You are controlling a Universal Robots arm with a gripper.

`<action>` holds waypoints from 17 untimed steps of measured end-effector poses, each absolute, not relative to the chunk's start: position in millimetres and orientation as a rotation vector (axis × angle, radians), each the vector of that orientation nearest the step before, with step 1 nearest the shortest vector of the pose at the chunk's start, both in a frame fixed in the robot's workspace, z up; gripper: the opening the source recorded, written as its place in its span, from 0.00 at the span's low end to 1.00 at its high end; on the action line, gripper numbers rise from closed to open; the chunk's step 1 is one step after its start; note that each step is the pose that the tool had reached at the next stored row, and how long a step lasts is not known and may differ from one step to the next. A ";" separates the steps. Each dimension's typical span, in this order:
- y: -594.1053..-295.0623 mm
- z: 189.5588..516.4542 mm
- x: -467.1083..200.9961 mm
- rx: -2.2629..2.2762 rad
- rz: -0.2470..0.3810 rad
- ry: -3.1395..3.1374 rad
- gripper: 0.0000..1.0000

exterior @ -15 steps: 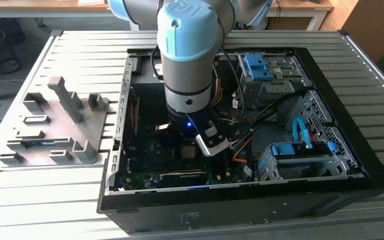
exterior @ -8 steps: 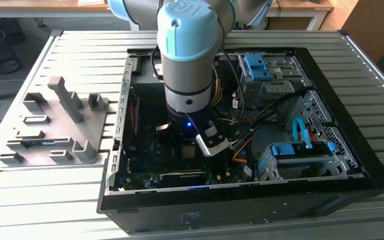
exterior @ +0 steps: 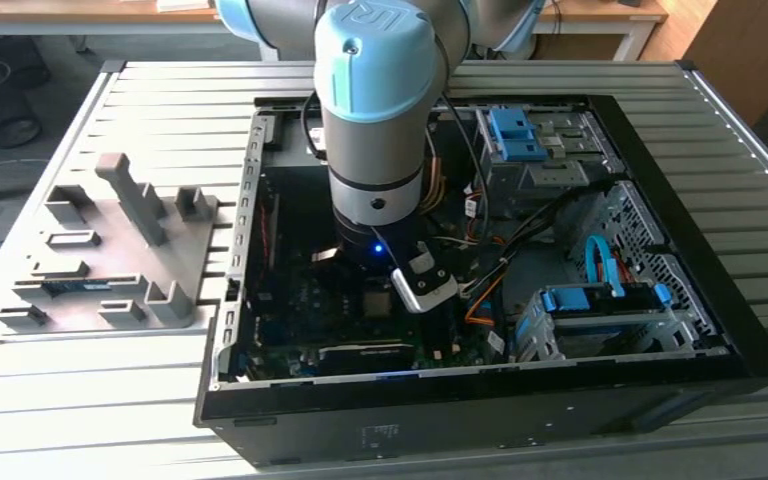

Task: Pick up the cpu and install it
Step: 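Place the cpu into insertion slot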

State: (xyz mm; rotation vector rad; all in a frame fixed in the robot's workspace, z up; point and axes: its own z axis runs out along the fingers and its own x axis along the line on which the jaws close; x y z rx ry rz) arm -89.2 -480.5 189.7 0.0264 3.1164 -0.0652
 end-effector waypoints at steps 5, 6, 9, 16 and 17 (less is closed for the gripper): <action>-480.5 191.6 -89.2 0.023 -0.065 3.116 0.44; -480.5 193.0 -89.5 0.022 -0.065 3.116 0.44; -480.5 194.1 -90.8 0.018 -0.065 3.115 0.44; -480.5 193.5 -91.8 -0.056 -0.064 3.114 0.44; -480.5 193.2 -91.9 -0.058 -0.063 3.114 0.44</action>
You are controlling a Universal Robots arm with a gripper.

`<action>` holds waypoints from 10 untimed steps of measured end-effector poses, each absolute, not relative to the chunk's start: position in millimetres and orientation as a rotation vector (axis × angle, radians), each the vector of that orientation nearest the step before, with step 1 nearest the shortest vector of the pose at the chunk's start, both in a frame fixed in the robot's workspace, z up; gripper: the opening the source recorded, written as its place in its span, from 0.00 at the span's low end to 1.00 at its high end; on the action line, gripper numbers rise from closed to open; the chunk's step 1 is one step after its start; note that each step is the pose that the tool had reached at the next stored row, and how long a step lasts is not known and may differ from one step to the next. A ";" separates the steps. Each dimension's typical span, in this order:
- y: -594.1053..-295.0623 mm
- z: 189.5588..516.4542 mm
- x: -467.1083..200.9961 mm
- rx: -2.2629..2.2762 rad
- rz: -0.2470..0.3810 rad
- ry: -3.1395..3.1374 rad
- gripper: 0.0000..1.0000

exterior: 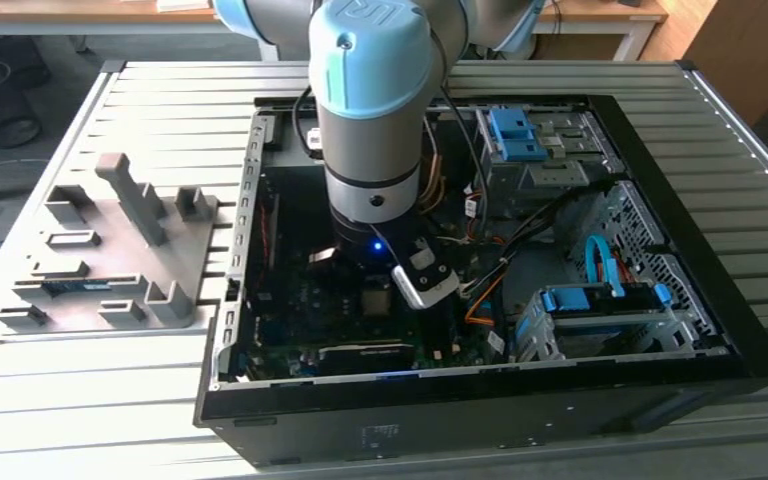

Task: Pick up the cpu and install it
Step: 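Place the cpu into insertion slot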

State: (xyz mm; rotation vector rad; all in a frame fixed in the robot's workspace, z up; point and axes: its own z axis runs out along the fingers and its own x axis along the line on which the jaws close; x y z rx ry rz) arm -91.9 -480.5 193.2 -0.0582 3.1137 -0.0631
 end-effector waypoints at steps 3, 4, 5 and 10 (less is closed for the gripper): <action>-480.5 192.0 -92.4 -0.059 -0.058 3.114 0.44; -480.5 191.5 -92.5 -0.059 -0.058 3.114 0.44; -480.5 191.2 -92.6 -0.059 -0.058 3.114 0.44; -480.6 190.4 -92.8 -0.059 -0.058 3.114 0.44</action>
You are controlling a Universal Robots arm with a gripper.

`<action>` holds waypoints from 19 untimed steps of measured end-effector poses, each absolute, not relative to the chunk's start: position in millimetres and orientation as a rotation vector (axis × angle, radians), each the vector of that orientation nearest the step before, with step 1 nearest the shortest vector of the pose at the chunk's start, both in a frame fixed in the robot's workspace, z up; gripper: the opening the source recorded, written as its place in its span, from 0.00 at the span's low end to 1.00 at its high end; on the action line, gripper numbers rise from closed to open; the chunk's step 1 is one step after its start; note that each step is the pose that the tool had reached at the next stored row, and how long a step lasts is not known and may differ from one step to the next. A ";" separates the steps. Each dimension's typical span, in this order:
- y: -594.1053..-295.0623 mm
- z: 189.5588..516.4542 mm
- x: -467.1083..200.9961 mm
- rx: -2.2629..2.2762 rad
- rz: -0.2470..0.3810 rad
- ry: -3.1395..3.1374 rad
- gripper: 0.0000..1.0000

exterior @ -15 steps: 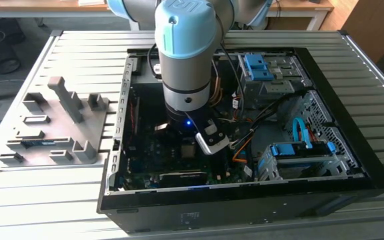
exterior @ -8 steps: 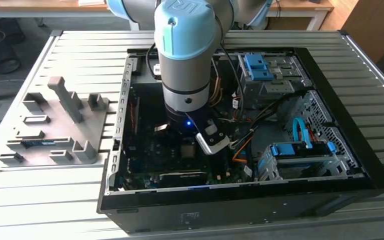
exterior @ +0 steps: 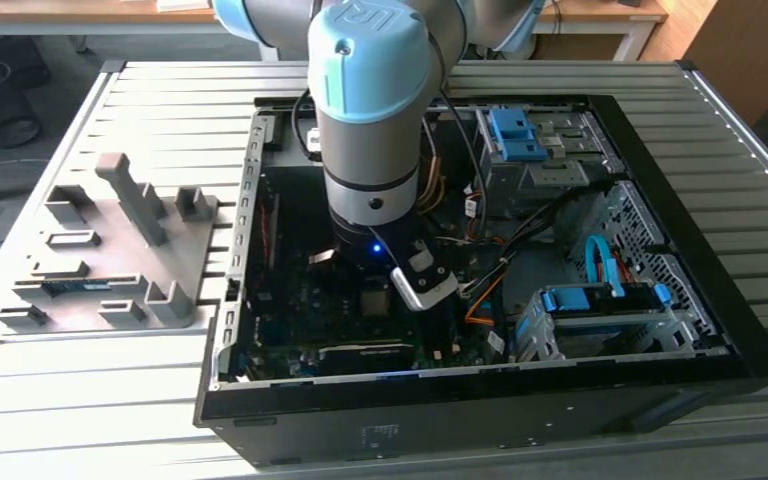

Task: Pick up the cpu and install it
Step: 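Place the cpu into insertion slot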

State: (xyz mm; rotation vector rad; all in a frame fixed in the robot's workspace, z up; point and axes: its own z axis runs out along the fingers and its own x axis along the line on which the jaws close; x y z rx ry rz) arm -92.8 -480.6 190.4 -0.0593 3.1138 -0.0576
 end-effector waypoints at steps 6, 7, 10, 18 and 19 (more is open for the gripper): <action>-480.7 189.4 -93.0 -0.059 -0.058 3.114 0.44; -480.7 189.3 -92.9 -0.059 -0.058 3.114 0.44; -480.8 189.2 -93.0 -0.059 -0.058 3.114 0.44; -480.7 188.9 -92.9 -0.059 -0.057 3.114 0.45; -480.7 188.9 -92.9 -0.059 -0.057 3.114 0.51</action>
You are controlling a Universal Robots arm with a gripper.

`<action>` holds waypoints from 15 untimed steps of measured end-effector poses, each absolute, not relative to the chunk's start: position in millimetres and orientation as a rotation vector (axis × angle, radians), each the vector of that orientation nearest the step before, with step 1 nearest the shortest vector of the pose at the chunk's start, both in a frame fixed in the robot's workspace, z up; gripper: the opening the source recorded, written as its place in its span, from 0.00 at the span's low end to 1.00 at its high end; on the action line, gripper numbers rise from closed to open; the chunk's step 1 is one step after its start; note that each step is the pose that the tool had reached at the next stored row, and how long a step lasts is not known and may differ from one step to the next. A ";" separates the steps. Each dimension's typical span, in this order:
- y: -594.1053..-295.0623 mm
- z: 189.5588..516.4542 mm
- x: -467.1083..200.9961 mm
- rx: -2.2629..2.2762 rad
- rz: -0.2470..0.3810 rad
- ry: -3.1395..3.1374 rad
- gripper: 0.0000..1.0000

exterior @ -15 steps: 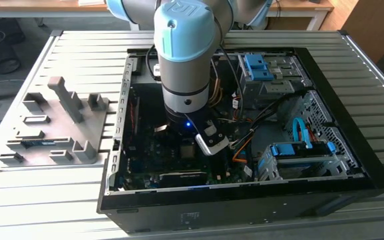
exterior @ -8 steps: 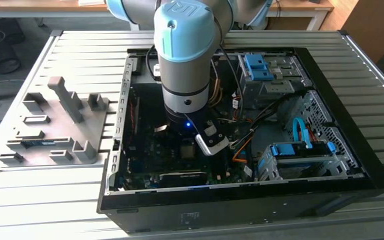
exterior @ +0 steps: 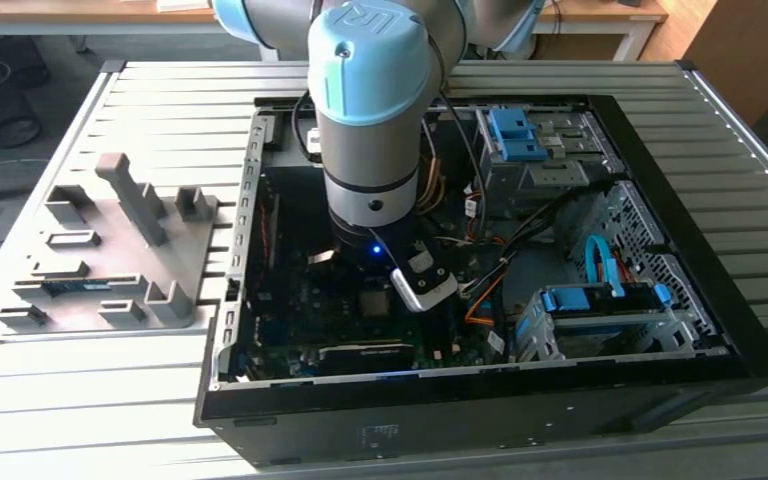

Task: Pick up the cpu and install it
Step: 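Place the cpu into insertion slot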

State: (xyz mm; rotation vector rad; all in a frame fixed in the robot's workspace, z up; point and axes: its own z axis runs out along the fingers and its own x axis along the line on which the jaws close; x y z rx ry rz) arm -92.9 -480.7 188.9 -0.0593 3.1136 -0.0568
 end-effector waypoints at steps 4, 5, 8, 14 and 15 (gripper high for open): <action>-480.8 189.9 -93.0 -0.059 -0.058 3.114 0.51; -480.8 191.4 -92.9 -0.059 -0.058 3.114 0.51; -480.7 197.8 -92.9 -0.059 -0.057 3.114 0.51; -480.4 211.8 -92.8 -0.059 -0.057 3.114 0.49; -480.2 211.9 -92.6 -0.059 -0.057 3.114 0.43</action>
